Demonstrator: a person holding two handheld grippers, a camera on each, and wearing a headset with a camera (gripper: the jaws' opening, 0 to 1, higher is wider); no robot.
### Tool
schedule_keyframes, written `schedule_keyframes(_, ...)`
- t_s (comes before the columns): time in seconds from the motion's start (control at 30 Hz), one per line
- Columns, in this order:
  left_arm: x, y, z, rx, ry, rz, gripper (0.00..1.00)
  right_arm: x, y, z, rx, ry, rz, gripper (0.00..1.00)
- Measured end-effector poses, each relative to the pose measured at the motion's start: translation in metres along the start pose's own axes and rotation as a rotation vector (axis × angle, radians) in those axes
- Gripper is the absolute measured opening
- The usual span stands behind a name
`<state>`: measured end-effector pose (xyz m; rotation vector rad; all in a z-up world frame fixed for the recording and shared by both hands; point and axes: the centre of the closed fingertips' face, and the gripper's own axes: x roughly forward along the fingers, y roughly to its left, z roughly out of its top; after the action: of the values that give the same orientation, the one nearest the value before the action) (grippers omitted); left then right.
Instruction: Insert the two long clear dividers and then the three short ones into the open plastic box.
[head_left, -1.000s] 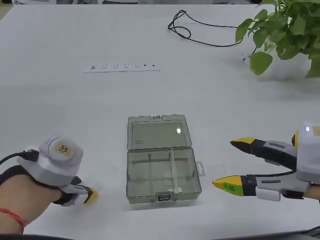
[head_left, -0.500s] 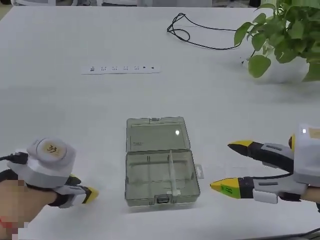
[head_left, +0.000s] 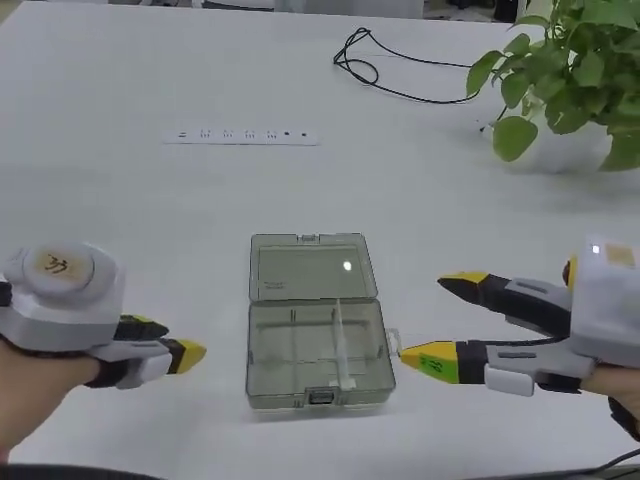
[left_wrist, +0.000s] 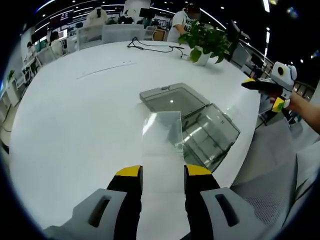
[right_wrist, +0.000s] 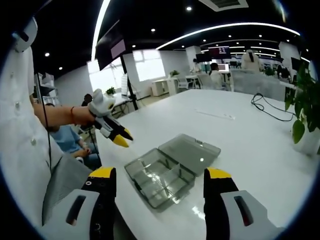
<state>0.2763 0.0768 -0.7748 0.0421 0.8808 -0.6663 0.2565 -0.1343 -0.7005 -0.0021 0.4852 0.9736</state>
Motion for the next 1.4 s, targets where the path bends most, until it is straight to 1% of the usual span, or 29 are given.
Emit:
schedule_keyframes(0.13, -0.002, -0.007, 0.010, -0.008, -0.034, -0.020, 0.31, 0.004, 0.004, 0.009, 0.015, -0.007, -0.004, 0.69)
schedule_keyframes(0.17, -0.003, -0.010, 0.013, -0.021, -0.050, -0.032, 0.31, 0.005, 0.004, 0.011, 0.021, -0.011, -0.006, 0.69)
schedule_keyframes(0.3, -0.004, -0.018, 0.021, -0.042, -0.089, -0.060, 0.31, 0.010, 0.007, 0.020, 0.056, -0.027, -0.018, 0.65)
schedule_keyframes(0.33, -0.004, -0.020, 0.023, -0.048, -0.099, -0.069, 0.31, 0.012, 0.008, 0.022, 0.059, -0.029, -0.018, 0.64)
schedule_keyframes(0.4, -0.005, -0.026, 0.028, -0.062, -0.121, -0.090, 0.31, 0.016, 0.012, 0.025, 0.087, -0.023, -0.019, 0.62)
schedule_keyframes(0.47, -0.006, -0.032, 0.032, -0.070, -0.142, -0.110, 0.31, 0.019, 0.016, 0.030, 0.091, -0.034, -0.015, 0.59)
schedule_keyframes(0.53, -0.006, -0.037, 0.037, -0.085, -0.163, -0.128, 0.31, 0.021, 0.017, 0.034, 0.112, -0.043, -0.011, 0.57)
schedule_keyframes(0.6, -0.006, -0.041, 0.041, -0.094, -0.178, -0.142, 0.31, 0.026, 0.019, 0.039, 0.131, -0.056, -0.012, 0.54)
schedule_keyframes(0.67, -0.007, -0.047, 0.046, -0.100, -0.197, -0.160, 0.31, 0.032, 0.022, 0.041, 0.140, -0.056, -0.008, 0.51)
schedule_keyframes(0.8, -0.007, -0.058, 0.053, -0.102, -0.224, -0.186, 0.31, 0.043, 0.030, 0.045, 0.185, -0.062, -0.013, 0.44)
schedule_keyframes(1.0, -0.006, -0.070, 0.061, -0.101, -0.252, -0.216, 0.31, 0.060, 0.038, 0.046, 0.262, -0.055, -0.030, 0.33)
schedule_keyframes(1.1, -0.006, -0.075, 0.064, -0.098, -0.262, -0.226, 0.31, 0.067, 0.041, 0.045, 0.302, -0.051, -0.036, 0.30)
schedule_keyframes(1.27, -0.004, -0.085, 0.068, -0.066, -0.273, -0.239, 0.31, 0.077, 0.045, 0.044, 0.343, -0.043, -0.036, 0.26)
schedule_keyframes(1.4, -0.003, -0.091, 0.070, -0.024, -0.270, -0.240, 0.31, 0.084, 0.043, 0.041, 0.369, -0.025, -0.054, 0.21)
